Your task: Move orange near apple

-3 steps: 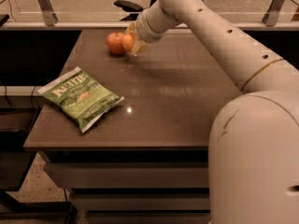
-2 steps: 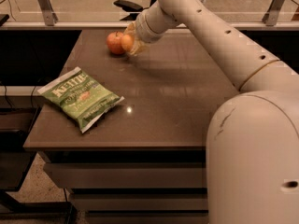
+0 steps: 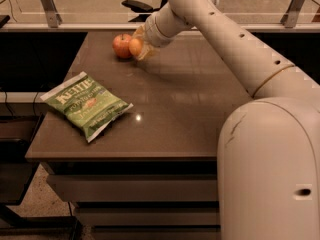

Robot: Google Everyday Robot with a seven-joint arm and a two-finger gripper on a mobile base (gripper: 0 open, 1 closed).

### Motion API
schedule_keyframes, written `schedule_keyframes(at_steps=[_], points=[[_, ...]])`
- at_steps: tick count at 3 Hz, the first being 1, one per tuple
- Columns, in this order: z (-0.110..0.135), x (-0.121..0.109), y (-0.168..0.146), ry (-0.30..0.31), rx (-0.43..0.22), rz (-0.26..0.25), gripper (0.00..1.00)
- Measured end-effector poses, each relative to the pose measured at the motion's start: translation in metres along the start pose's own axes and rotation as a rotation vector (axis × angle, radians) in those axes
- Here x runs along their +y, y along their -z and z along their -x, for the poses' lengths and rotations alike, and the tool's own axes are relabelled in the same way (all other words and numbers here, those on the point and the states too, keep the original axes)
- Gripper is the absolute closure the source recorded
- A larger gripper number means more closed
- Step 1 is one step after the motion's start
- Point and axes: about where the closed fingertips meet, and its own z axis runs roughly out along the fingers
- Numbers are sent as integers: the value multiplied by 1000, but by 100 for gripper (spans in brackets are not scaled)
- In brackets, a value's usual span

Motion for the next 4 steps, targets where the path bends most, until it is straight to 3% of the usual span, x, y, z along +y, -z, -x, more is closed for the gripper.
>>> schedule_keyframes(at_steps=[3, 4], points=[[-13, 7, -9, -40, -23, 13, 13], [-12, 2, -3, -44, -26, 15, 0]])
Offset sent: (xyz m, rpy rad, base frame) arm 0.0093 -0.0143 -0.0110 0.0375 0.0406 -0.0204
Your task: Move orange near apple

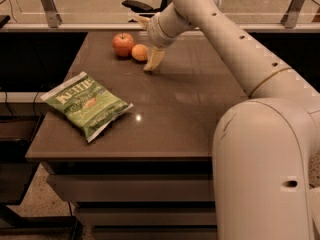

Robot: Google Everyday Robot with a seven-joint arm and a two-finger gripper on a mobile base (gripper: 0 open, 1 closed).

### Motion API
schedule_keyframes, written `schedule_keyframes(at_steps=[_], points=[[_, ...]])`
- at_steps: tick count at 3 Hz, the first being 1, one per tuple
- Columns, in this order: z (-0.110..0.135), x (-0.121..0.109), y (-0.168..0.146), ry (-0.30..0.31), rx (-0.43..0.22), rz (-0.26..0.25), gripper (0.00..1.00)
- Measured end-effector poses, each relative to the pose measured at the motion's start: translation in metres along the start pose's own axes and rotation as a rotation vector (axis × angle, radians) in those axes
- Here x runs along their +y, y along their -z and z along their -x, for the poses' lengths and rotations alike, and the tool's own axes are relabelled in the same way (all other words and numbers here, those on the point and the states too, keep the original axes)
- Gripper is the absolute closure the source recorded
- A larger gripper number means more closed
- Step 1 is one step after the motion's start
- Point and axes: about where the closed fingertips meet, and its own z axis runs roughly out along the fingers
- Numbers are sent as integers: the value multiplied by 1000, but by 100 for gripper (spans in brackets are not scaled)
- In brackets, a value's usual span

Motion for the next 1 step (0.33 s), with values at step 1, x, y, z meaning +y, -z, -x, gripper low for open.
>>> schedule_keyframes(at_steps=[1], points=[[0, -1, 1, 0, 0, 0, 0]])
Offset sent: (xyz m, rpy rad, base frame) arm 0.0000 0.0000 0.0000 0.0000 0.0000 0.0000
